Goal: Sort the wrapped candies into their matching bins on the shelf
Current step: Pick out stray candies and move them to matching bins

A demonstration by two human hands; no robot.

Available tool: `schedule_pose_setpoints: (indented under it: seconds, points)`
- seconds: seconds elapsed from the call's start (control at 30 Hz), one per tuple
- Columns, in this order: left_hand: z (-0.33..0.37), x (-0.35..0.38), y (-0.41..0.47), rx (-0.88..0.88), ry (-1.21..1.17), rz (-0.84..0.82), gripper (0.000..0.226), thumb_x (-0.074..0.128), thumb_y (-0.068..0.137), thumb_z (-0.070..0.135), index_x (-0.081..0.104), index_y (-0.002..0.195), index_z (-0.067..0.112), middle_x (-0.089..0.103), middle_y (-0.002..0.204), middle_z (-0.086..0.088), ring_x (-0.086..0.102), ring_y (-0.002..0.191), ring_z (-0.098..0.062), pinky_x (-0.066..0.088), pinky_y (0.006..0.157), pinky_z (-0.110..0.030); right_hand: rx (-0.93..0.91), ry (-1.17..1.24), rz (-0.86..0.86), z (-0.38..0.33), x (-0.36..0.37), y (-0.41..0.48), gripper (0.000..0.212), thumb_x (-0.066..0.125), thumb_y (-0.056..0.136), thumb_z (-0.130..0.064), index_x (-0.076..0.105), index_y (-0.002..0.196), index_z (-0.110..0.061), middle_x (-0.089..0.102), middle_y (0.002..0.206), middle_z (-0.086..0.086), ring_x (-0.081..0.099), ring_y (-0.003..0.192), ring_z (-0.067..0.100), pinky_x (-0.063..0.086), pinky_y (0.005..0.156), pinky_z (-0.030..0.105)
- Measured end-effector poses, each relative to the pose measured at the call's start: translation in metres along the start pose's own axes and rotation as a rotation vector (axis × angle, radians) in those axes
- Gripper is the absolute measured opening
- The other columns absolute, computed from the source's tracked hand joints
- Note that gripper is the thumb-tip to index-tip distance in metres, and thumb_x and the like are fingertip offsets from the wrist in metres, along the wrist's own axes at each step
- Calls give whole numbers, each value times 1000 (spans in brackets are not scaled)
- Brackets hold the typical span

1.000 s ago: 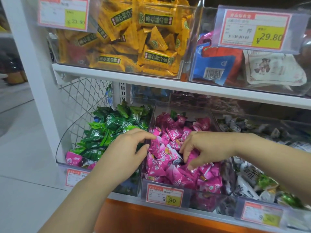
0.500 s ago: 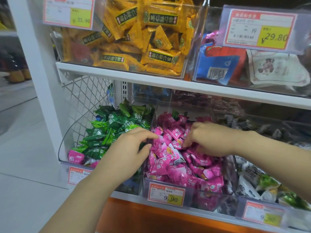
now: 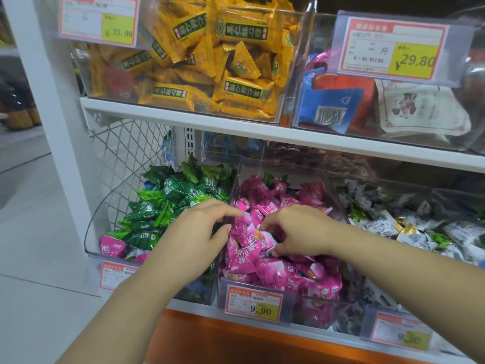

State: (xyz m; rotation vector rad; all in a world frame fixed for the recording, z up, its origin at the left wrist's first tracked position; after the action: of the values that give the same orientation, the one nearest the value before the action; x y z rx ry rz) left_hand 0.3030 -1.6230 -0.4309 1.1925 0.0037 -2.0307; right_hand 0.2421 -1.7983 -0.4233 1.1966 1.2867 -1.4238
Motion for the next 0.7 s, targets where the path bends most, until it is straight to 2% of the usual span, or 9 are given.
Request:
schedule_pose_setpoints:
  seconds: [0.07, 0.17, 0.27, 0.37, 0.43, 0.53, 0.63, 0.7]
  points:
    - [1, 0, -1, 0, 1, 1, 31, 55, 93, 17, 62, 114, 39, 49, 104, 33, 48, 101, 10, 32, 85, -1, 15, -49, 5, 1, 4, 2, 50, 73, 78, -40, 55, 124, -31, 64, 104, -10, 53, 89, 13, 41, 71, 26]
    - [1, -1, -2, -4, -7, 1, 31, 55, 93, 17, 62, 114, 37, 49, 106, 31, 48, 101, 9, 35, 90, -8, 26, -127, 5, -1, 8, 5, 35, 74, 76, -36, 53, 103, -30, 61, 91, -8, 51, 81, 16, 35, 59, 26]
    - [2, -1, -3, 4, -6, 12, 30, 56, 92, 16, 63, 114, 36, 52, 106, 27, 49, 100, 7, 34, 89, -4, 18, -200, 33, -7, 11, 8, 26, 70, 76, -26, 54, 96, -19, 64, 90, -5, 58, 83, 20, 42, 61, 29]
    - [0, -1, -2, 5, -12, 10, 30, 56, 92, 15, 64, 114, 34, 55, 109, 23, 50, 100, 6, 33, 86, 0, 17, -177, 66, -6, 7, 6, 25, 68, 75, -28, 58, 96, -20, 63, 87, -7, 56, 82, 18, 40, 62, 28]
    - [-1, -1, -2, 4, -16, 4, 31, 56, 92, 15, 63, 116, 33, 55, 110, 22, 50, 100, 6, 31, 84, 2, 18, -98, 104, -2, 3, 2, 24, 67, 73, -29, 56, 94, -24, 58, 82, -10, 51, 78, 15, 38, 63, 27]
    - [-1, -1, -1, 1, -11, 5, 30, 55, 93, 16, 63, 116, 34, 55, 110, 21, 50, 99, 5, 30, 81, 3, 33, 94, 179, 7, -2, -7, 24, 69, 70, -27, 55, 89, -23, 54, 87, -7, 48, 73, 11, 44, 67, 29]
    - [0, 0, 1, 0, 2, 11, 30, 55, 93, 16, 63, 116, 34, 54, 110, 21, 50, 100, 3, 31, 80, 1, 71, 294, 291, 13, -9, -19, 25, 69, 69, -21, 52, 87, -20, 58, 72, -2, 46, 53, 6, 45, 62, 31]
    - [2, 1, 1, -1, 9, 17, 30, 55, 93, 16, 62, 117, 34, 53, 110, 23, 50, 102, 3, 34, 85, -7, 114, 426, 439, 20, -16, -29, 25, 70, 70, -17, 52, 86, -21, 56, 65, -6, 46, 46, 4, 39, 53, 20]
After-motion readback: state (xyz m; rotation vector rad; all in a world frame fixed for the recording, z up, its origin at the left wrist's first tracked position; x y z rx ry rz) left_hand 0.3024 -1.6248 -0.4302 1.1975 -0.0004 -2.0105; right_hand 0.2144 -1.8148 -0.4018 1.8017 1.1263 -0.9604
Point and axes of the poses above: each hand's wrist, its own y-axis towards the middle knuckle, its own x-axis out of the palm, z = x × y, the point moved 3 cm from there along y, towards the middle knuckle
